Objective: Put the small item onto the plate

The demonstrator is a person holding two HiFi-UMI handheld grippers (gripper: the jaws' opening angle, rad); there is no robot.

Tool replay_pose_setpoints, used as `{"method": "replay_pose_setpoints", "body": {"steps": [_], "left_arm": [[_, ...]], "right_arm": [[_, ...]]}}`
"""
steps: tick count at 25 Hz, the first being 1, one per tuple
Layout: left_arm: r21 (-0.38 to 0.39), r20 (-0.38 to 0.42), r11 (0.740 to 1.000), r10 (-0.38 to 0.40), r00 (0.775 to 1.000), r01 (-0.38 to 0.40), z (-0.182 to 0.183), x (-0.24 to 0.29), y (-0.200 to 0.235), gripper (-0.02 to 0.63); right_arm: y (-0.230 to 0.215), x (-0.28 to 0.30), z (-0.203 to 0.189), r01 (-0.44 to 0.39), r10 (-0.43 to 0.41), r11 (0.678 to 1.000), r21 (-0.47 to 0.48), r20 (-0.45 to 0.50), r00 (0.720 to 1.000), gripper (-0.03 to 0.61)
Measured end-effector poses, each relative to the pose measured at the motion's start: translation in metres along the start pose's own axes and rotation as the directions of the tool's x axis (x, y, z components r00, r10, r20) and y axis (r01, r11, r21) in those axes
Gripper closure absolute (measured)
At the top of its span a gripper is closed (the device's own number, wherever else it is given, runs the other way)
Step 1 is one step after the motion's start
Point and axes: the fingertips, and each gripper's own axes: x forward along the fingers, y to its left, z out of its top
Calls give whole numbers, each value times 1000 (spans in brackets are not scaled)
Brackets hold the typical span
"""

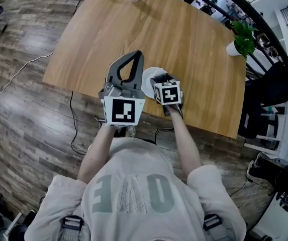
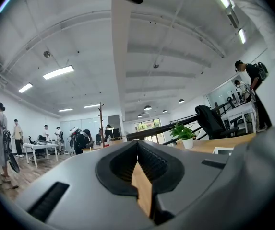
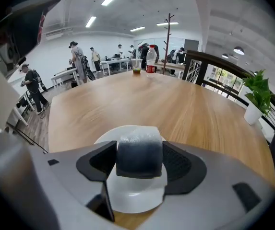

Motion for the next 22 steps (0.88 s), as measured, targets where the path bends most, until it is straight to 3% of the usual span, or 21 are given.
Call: {"method": "replay_pose_setpoints", "body": {"steps": [18,22], "left_arm": [[2,-18,999,32,999,-32,-6,-14,17,606],[6,-19,1000,24,1000,-24,-7,-13,14,606]], "right_arm": [[8,14,-7,-26,27,999,33,-40,999,272],[8,19,-12,-43,47,995,85,-43,998,270]]}}
